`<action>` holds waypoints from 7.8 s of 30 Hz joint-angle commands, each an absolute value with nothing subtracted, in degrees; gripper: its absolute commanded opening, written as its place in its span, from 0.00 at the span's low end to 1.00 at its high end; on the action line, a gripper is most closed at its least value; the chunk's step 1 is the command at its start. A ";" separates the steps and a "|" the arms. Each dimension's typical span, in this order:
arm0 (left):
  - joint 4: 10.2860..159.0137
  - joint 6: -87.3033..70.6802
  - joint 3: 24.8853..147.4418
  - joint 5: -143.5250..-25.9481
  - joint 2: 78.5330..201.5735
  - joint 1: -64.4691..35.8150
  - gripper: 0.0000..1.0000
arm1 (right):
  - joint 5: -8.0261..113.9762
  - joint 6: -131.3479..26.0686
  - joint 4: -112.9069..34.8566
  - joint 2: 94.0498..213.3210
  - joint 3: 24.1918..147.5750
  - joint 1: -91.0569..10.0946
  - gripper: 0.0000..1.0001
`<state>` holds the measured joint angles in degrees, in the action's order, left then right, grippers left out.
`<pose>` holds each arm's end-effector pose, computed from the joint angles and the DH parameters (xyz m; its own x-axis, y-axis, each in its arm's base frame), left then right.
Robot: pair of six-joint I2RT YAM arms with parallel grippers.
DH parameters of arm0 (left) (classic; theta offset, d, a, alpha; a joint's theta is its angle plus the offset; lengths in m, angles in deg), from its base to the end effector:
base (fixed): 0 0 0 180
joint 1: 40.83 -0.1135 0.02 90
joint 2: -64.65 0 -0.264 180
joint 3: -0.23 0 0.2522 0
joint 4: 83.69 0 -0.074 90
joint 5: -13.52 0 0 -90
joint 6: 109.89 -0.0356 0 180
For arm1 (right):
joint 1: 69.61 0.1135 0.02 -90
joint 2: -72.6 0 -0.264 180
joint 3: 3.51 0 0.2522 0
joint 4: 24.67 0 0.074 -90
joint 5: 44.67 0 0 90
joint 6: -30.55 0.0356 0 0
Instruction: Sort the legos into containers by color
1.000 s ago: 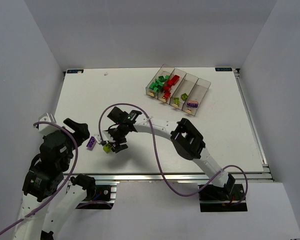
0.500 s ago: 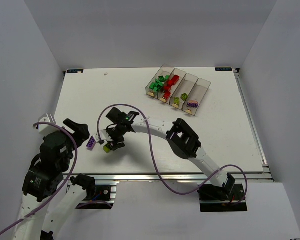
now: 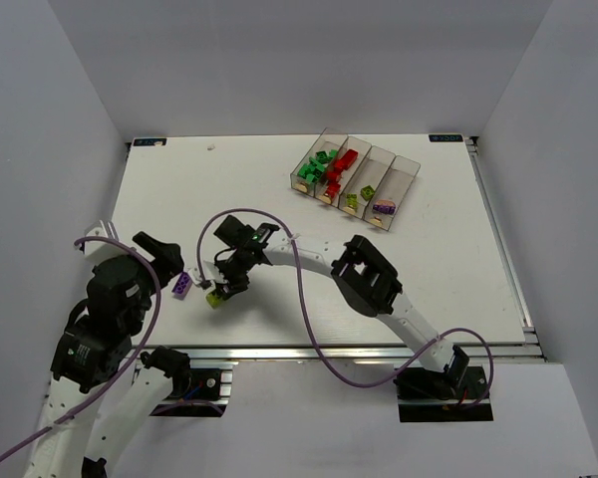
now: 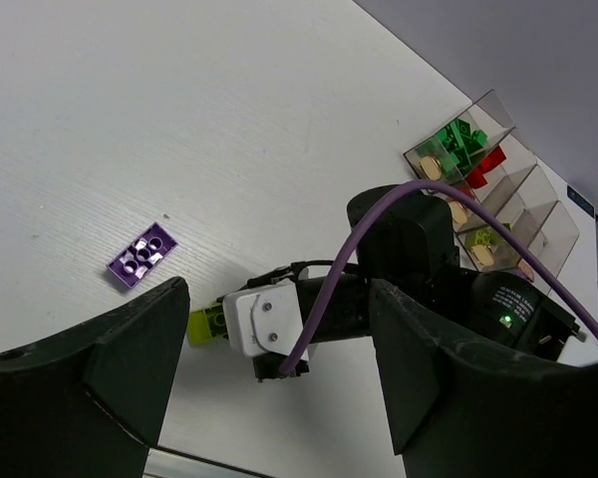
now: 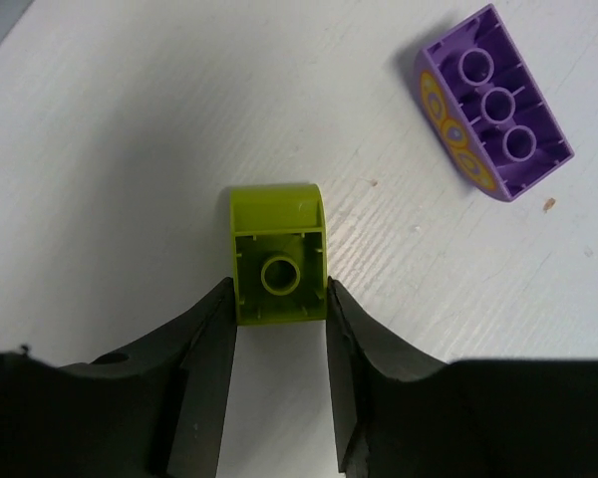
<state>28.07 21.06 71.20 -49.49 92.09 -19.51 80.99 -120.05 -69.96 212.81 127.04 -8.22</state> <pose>0.0660 -0.0084 0.3647 -0.2547 -0.5275 -0.8105 -0.3006 0.8398 -0.4521 0.2359 0.4757 0.1559 0.5687 -0.4357 -0.6977 -0.7704 -0.5794 -0.2660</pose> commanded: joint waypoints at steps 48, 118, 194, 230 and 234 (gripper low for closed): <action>46.86 19.83 56.71 -63.03 103.23 -19.47 0.82 | 71.26 -86.70 -53.63 189.06 104.64 -59.85 0.38; 39.14 -4.08 67.43 -70.50 161.77 -38.37 0.60 | 110.99 -93.73 -65.94 159.09 80.12 -63.98 0.42; 83.69 5.60 114.76 -77.28 180.79 -0.22 0.71 | 97.45 -74.40 -59.08 137.91 72.74 -82.44 0.89; 68.40 8.94 66.46 -69.97 122.65 -5.58 0.98 | 69.50 -64.11 -64.53 125.87 67.03 -81.47 0.89; 67.96 9.55 66.82 -70.06 122.83 -5.58 0.98 | 69.42 -63.59 -63.66 125.52 67.20 -81.47 0.89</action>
<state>68.74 8.86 65.13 -70.21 122.95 -5.58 70.13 -64.25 -65.00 126.56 67.35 -81.71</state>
